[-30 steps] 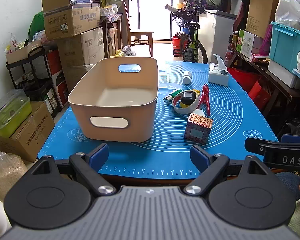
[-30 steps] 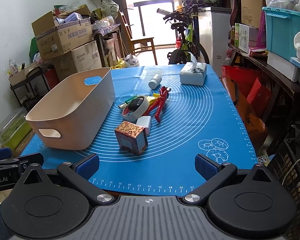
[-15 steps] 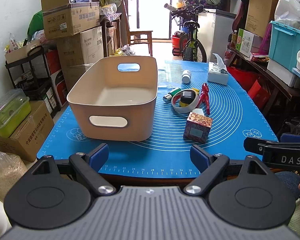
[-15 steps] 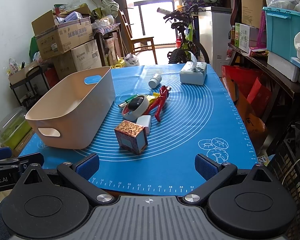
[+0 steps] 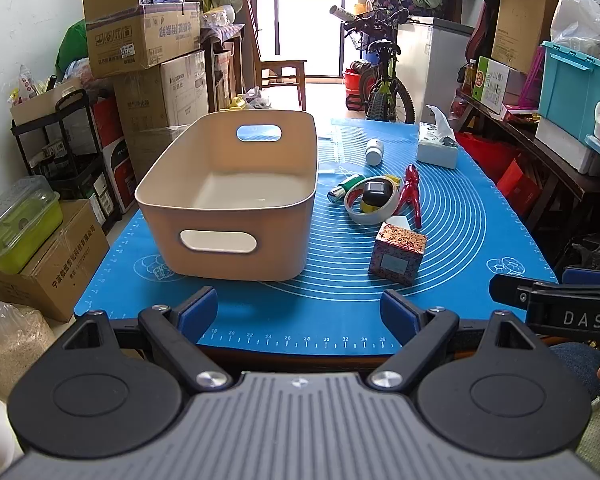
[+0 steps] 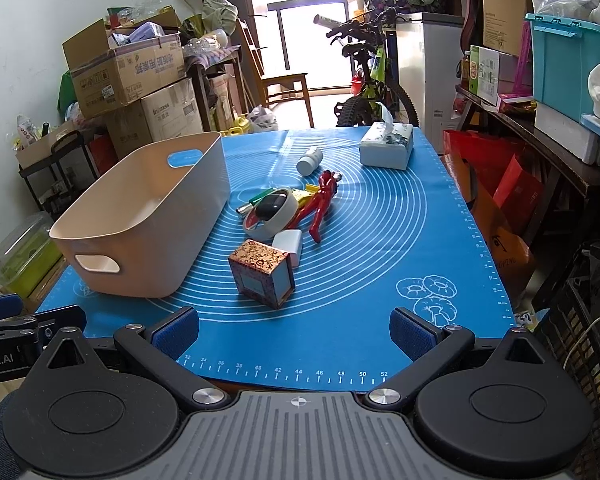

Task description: Organize rigid objects

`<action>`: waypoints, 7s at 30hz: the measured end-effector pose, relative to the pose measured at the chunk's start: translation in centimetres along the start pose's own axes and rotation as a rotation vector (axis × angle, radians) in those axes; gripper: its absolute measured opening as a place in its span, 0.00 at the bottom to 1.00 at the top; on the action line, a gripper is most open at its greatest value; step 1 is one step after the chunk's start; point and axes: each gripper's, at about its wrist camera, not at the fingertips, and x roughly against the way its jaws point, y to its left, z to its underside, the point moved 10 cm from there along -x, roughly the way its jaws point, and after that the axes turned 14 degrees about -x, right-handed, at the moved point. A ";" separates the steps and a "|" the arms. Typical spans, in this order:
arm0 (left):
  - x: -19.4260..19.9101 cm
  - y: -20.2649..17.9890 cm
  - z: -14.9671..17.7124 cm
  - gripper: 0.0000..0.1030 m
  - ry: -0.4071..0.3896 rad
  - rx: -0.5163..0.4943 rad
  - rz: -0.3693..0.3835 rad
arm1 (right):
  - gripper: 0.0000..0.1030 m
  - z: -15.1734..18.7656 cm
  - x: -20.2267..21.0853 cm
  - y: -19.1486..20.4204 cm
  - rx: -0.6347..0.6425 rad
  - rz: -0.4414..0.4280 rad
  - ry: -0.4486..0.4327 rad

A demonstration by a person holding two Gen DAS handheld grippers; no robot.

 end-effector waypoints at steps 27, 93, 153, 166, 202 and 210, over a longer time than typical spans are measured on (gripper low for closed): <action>-2.4 6.8 -6.4 0.86 -0.015 0.040 -0.048 | 0.98 -5.4 -3.2 2.3 0.012 -0.024 -0.035; -18.7 19.0 -1.7 0.07 0.439 0.168 0.023 | 0.43 -5.4 -16.7 7.7 0.270 -0.045 0.214; -18.6 18.5 -1.6 0.06 0.434 0.158 0.028 | 0.72 -12.5 -17.4 18.3 0.310 -0.117 0.119; -18.6 18.6 -1.6 0.06 0.434 0.158 0.027 | 0.69 -12.4 -22.3 6.7 0.195 0.124 0.139; -18.5 18.8 -1.6 0.06 0.434 0.156 0.023 | 0.15 -10.7 -23.7 5.2 0.161 0.141 0.145; -18.5 18.8 -1.6 0.06 0.434 0.155 0.023 | 0.15 -13.9 -20.6 7.2 0.115 0.089 0.019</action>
